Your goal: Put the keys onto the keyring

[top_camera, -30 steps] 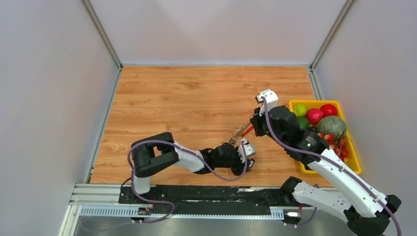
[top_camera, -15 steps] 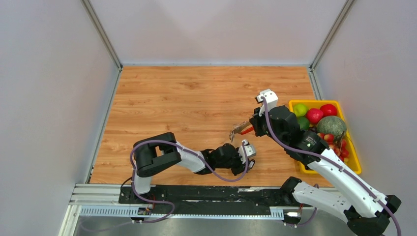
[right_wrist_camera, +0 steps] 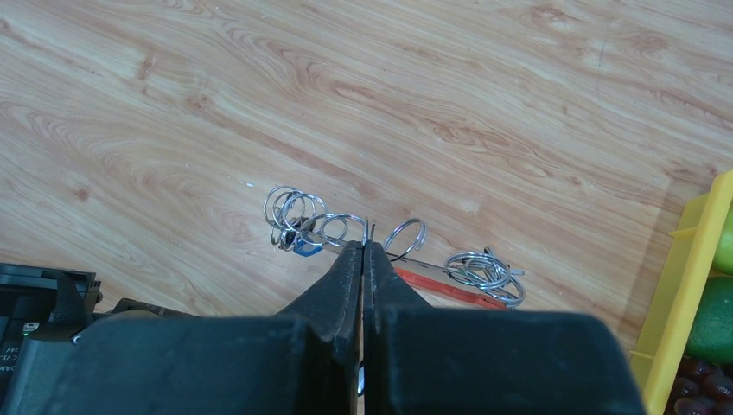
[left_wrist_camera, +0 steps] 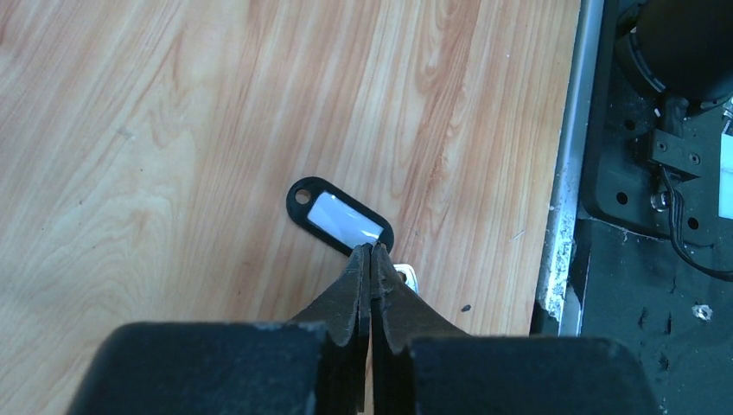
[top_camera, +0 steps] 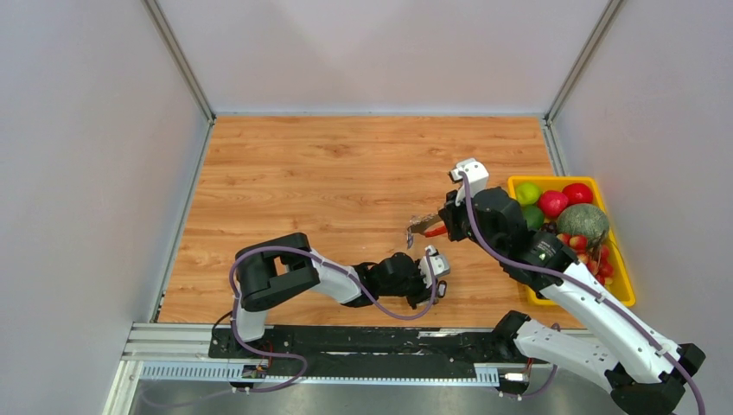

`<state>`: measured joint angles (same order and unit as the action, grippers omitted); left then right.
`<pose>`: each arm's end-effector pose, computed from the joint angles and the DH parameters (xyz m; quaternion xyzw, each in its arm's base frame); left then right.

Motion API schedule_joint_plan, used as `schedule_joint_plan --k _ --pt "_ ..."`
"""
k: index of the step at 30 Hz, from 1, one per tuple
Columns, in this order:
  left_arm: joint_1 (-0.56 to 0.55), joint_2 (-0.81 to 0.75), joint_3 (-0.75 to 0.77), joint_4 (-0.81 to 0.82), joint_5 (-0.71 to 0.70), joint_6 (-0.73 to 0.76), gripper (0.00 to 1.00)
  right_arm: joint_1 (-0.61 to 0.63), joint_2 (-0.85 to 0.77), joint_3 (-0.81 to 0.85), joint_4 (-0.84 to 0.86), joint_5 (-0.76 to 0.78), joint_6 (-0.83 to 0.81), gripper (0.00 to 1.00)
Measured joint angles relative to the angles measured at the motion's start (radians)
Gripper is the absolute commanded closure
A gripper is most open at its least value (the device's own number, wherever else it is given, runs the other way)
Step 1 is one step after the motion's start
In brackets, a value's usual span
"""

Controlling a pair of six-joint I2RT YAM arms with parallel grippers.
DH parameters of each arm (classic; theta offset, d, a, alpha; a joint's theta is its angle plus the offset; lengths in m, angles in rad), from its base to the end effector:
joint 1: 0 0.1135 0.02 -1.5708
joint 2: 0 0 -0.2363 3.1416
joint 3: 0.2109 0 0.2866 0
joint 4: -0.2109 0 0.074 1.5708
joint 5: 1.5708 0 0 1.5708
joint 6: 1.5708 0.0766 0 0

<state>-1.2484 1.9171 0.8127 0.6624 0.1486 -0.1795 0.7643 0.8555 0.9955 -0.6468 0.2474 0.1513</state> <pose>0.1208 -0.3974 0.0484 0.4634 0.7049 -0.3967 0.3621 0.2034 0.1690 0.3184 -0.1984 0.8342 0.1271 0.4985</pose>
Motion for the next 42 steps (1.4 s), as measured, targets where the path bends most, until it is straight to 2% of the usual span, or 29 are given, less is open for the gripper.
schedule_joint_plan --k 8,20,28,34,42 --pt "0.0 -0.048 -0.011 -0.013 0.016 0.0 1.0 0.0 -0.01 0.0 0.0 0.0 0.0 1.0" --pt "-0.026 -0.46 -0.06 -0.172 0.039 0.047 1.0 -0.002 -0.026 0.056 -0.008 -0.008 -0.044 1.0" --pt "-0.029 -0.747 -0.138 -0.349 -0.027 0.082 1.0 -0.002 -0.04 0.114 -0.026 -0.059 -0.116 1.0" --pt "-0.029 -0.997 -0.161 -0.481 -0.107 0.1 1.0 -0.002 -0.022 0.178 -0.079 -0.193 -0.184 1.0" --pt "-0.031 -1.197 -0.16 -0.592 -0.174 0.117 1.0 0.001 0.014 0.19 -0.123 -0.429 -0.272 1.0"
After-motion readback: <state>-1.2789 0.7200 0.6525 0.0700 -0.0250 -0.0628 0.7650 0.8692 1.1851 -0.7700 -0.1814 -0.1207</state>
